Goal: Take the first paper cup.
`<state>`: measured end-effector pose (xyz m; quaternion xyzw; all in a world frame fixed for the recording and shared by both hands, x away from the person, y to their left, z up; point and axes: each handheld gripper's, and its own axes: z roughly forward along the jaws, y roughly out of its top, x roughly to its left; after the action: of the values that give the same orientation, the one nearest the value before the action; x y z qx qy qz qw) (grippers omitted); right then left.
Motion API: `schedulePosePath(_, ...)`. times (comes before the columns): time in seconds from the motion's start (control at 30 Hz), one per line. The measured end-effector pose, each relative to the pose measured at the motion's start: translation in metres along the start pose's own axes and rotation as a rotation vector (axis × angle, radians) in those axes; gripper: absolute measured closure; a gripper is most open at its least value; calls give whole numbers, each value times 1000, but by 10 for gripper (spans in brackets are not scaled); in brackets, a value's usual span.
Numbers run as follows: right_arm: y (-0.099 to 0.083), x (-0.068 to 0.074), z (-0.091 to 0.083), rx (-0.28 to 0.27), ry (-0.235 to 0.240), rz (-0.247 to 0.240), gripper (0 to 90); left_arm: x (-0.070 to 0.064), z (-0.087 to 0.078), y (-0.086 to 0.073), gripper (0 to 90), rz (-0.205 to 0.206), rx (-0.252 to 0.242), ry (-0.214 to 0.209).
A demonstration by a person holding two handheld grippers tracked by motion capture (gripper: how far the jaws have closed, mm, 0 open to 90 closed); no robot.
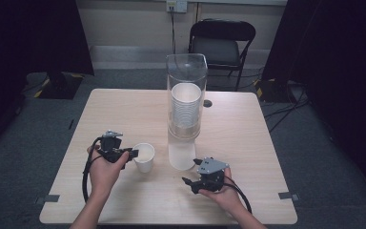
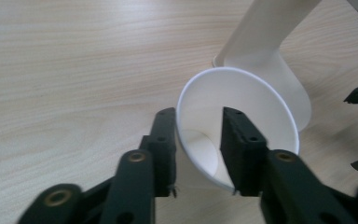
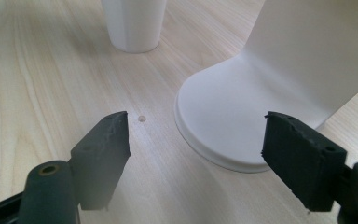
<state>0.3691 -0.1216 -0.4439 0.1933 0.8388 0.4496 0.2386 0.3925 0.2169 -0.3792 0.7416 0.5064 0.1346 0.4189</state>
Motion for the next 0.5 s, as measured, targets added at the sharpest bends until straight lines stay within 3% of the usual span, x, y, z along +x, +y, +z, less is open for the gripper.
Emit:
schedulePosePath(0.2,-1,-1,-1,1,-3,0,225,1,-13,-4,528,5,-31,-43)
schedulePosePath(0.5,-3,-4,-2,16,-1,6,224,11,-32,-23,412,33,-68,-56)
